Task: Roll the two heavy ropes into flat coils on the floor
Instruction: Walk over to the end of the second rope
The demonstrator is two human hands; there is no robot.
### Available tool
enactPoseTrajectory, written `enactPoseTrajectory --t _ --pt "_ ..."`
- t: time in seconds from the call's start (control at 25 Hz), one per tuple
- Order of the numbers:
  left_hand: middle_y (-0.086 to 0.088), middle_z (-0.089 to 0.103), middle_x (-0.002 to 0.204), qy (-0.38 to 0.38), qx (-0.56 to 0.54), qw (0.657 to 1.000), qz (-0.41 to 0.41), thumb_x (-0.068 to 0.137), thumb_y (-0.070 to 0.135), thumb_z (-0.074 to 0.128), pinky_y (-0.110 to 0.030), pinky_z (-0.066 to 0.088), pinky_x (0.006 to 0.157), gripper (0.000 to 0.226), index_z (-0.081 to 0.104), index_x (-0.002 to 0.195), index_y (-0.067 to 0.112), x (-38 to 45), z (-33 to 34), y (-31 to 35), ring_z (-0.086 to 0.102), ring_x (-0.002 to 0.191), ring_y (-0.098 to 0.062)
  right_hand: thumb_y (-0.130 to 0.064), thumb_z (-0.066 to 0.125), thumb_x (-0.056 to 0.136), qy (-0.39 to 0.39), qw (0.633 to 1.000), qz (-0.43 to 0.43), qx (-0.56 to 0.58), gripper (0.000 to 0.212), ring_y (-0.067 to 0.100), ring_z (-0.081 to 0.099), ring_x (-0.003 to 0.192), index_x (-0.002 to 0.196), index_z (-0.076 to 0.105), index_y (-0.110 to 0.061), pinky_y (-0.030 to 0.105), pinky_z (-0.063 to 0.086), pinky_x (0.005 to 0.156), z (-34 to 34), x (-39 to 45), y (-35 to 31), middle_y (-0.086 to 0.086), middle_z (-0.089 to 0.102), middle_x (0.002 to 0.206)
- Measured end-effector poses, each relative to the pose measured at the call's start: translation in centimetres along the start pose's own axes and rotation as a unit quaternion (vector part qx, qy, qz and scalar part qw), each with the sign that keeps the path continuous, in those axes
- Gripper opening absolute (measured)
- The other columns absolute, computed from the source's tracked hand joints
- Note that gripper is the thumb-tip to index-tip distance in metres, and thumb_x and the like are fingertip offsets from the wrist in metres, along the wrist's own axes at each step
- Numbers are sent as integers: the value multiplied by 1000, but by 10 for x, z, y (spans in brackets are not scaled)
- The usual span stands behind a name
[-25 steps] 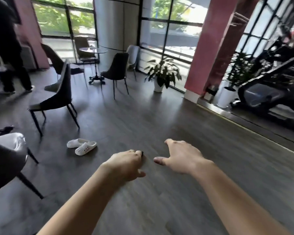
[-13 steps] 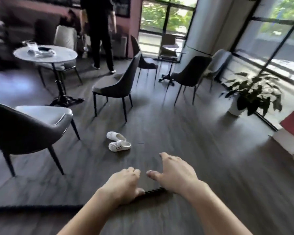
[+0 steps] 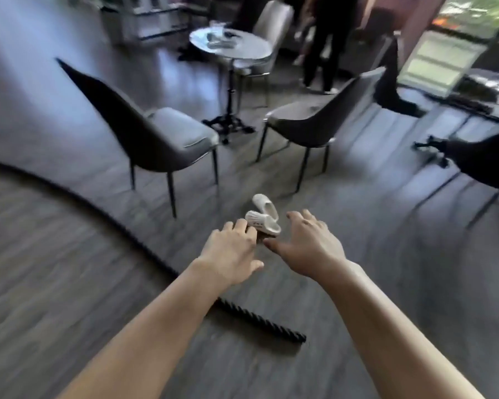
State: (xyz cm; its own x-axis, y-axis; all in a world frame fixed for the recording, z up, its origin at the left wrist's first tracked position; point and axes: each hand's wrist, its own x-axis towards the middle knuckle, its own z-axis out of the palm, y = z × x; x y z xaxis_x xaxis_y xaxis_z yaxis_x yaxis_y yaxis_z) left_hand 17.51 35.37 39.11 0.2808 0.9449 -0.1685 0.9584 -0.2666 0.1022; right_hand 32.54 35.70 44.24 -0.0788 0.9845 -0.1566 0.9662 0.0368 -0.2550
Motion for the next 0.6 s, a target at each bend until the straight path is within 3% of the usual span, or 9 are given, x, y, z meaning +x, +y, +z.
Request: enactPoseTrajectory --t 0.16,0.28,0.44,0.6 --pt "-8 39 136 -20 -57 992 -113 90 60 57 -43 43 93 62 44 128 13 -32 26 20 45 122 -30 -63 58 85 -73 993 -89 -6 75 27 38 132 143 36 -21 40 44 93 18 3 19 -1 37 147" --pt "-9 34 141 -18 -70 984 -164 89 61 55 -43 43 94 64 42 130 14 -42 55 18 44 123 -31 -64 56 86 -105 988 -109 9 73 28 36 133 140 38 -17 41 44 96 51 11 10 2 36 148" --pt "-9 29 148 -29 -37 980 -194 87 62 56 -44 42 97 70 40 136 14 -21 120 -15 41 128 -31 -61 52 90 -112 987 -110 45 73 33 32 134 146 33 -17 42 39 98 137 28 -7 8 25 155" --pt "-7 34 141 -38 -31 980 -195 89 55 55 -42 42 93 60 42 132 14 21 233 -38 42 125 -29 -55 54 92 -89 988 -93 83 72 31 29 136 148 30 -18 41 38 100 258 70 22 6 21 157"
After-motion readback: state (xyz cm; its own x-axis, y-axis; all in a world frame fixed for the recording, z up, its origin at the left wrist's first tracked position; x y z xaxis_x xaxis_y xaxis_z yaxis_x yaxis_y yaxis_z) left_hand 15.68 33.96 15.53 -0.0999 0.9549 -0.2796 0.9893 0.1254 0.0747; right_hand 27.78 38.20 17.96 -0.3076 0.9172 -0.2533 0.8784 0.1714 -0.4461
